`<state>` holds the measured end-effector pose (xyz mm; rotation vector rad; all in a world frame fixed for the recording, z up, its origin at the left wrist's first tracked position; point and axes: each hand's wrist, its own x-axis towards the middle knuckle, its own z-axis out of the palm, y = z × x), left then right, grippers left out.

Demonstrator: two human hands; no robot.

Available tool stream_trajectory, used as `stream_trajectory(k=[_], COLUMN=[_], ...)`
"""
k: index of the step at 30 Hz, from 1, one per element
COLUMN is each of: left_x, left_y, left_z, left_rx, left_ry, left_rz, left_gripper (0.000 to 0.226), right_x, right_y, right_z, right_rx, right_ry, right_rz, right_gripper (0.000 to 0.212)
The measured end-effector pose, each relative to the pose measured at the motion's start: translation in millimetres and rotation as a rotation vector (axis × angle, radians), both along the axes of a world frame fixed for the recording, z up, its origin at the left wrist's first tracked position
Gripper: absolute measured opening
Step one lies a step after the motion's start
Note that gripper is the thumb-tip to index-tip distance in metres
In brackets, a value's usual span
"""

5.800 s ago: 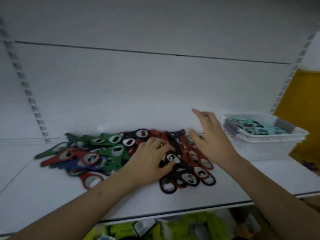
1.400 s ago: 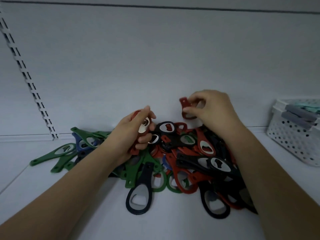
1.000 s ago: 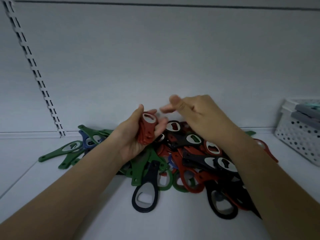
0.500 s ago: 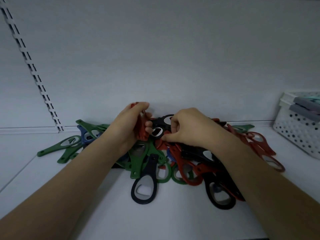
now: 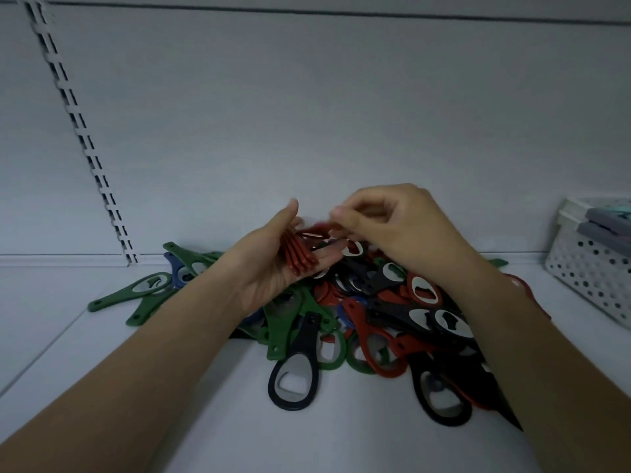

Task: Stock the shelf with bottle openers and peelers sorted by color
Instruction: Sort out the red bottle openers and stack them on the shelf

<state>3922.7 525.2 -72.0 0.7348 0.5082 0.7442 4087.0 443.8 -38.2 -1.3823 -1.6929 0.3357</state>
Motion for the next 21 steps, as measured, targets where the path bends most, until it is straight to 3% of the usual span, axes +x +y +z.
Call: stream_trajectory(k=[3, 5, 10, 12, 16, 21], left_x=[-3, -6, -8, -6, -7, -7], left_y=[0, 0, 0, 0, 2, 1], left_z=[-1, -1, -2, -3, -2, 0], left_rx=[-0.017, 0.051, 0.260, 0.293, 0.231, 0.154], left_ry=[0.003, 0.060, 0.209, 0.254, 0.206, 0.075], left_rz=[0.126, 0.202, 0.225, 0.209, 0.139, 0.079], left_gripper=[0.031, 0.033, 0.017, 0.016, 0.029, 0.024], right_x=[0, 7, 1, -7, -3, 9], right_y=[-3, -6, -11, -7, -2, 1], right_z=[3, 9, 2, -7, -10, -4], right_rx=[0.028, 0.011, -0.473, -0.520, -0.555, -0.450], right_ry=[-0.027, -0.038, -0.670, -0.782, -0.657, -0.204], right_rz=[-0.028, -0.088, -0.086, -0.068, -0.014, -0.054], right_gripper=[0.034, 0.028, 0.041, 0.047, 0.033, 0.023])
